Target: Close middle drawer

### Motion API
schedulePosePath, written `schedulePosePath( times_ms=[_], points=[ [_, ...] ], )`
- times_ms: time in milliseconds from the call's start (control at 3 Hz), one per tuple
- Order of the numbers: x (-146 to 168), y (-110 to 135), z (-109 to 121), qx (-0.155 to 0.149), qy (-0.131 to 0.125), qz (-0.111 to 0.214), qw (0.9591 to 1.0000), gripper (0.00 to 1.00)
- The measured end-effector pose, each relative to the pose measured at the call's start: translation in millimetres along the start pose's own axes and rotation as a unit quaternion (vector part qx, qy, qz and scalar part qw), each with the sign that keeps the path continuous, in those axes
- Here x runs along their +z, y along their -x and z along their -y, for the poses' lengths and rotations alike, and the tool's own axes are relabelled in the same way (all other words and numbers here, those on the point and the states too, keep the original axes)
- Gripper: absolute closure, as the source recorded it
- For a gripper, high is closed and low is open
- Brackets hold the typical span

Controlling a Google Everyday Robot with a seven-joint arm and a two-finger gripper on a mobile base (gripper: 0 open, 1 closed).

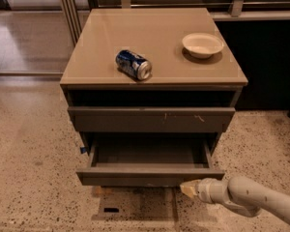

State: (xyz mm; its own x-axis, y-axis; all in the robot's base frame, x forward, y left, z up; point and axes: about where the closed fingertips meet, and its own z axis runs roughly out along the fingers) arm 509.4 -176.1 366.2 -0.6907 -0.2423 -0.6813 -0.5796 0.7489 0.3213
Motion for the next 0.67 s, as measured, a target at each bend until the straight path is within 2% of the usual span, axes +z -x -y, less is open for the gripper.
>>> schedulePosePath(
  times_ms=[333,667],
  points=[
    [0,-1,-1,0.0,0.0,0.0,1.0,1.0],
    [12,21,23,-0.016,-0.022,0.002,0.9996,1.0]
  ],
)
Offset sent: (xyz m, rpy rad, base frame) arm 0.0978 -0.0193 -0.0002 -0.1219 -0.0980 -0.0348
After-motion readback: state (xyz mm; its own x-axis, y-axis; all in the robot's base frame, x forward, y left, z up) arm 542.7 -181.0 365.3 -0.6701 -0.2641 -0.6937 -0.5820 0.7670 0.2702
